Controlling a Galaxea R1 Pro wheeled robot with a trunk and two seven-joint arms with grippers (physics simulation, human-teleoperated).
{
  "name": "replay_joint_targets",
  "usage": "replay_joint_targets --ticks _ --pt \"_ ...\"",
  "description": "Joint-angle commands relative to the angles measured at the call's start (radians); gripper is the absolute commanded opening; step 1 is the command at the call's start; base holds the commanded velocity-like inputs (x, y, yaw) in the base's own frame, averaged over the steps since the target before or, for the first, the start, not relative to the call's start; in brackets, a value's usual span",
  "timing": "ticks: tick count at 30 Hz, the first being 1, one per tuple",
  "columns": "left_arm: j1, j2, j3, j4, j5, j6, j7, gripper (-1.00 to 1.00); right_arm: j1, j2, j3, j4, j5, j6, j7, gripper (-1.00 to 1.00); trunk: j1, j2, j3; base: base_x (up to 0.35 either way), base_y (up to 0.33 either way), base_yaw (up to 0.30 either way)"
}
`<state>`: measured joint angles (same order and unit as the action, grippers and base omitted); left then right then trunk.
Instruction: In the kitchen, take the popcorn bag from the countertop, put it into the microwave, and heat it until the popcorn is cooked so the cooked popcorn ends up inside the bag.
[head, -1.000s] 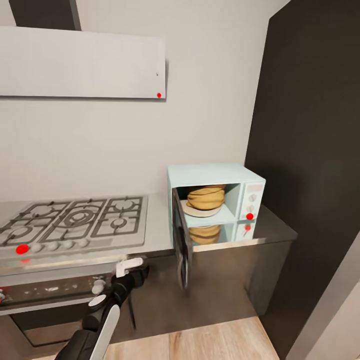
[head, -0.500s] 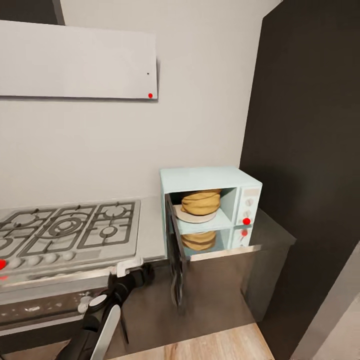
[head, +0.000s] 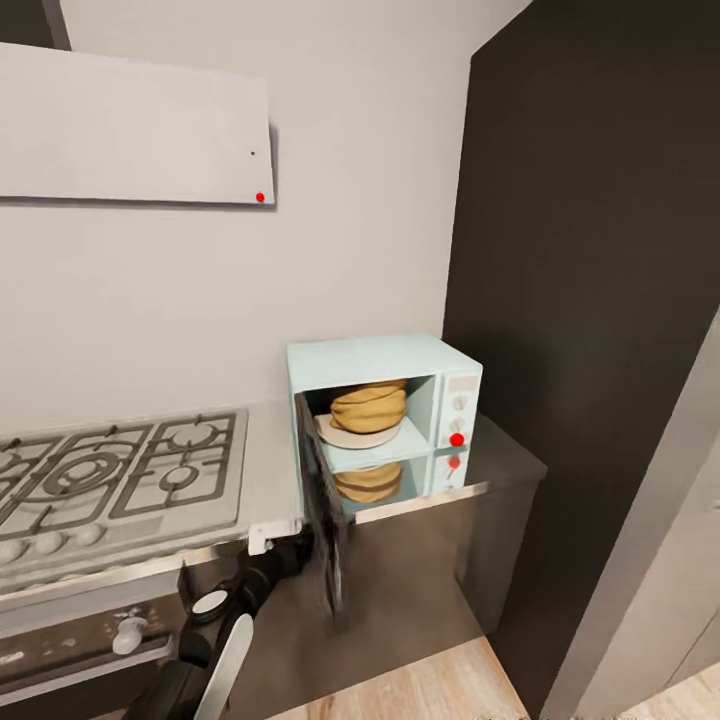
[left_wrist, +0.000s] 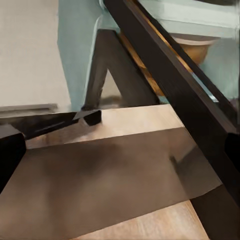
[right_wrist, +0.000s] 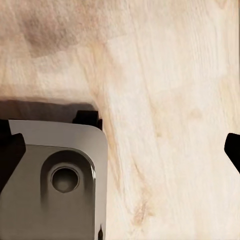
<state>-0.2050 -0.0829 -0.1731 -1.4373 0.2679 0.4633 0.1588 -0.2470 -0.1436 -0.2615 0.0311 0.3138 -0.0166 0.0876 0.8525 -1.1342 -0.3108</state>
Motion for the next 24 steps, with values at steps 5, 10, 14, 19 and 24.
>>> replay_joint_targets --ticks 5,10,14,19,24 --pt "-0.001 0.002 -0.003 -0.002 0.016 0.003 0.006 1.0 -0.002 -0.001 -0.008 0.003 0.007 -0.005 0.001 1.0 0.0 -0.001 0.004 0.0 0.0 -0.219" --pt "-0.001 0.002 -0.003 -0.002 0.016 0.003 0.005 1.0 -0.002 -0.001 -0.011 0.003 0.002 -0.008 0.001 1.0 0.0 -0.001 0.009 0.0 0.0 -0.219" --pt "-0.001 0.002 -0.003 -0.002 0.016 0.003 0.004 1.0 -0.002 -0.006 -0.013 0.003 -0.055 -0.01 0.002 1.0 0.0 -0.001 0.014 0.0 0.0 -0.22" --pt "-0.001 0.001 -0.043 -0.003 0.015 0.002 0.005 1.0 -0.002 -0.001 -0.013 0.004 -0.091 -0.01 -0.005 1.0 0.0 -0.001 0.019 0.0 0.0 -0.224" --pt "-0.001 0.0 -0.052 -0.006 0.014 0.002 0.007 1.0 -0.002 -0.001 -0.013 0.004 -0.093 -0.008 -0.008 1.0 0.0 -0.001 0.024 0.0 0.0 -0.227"
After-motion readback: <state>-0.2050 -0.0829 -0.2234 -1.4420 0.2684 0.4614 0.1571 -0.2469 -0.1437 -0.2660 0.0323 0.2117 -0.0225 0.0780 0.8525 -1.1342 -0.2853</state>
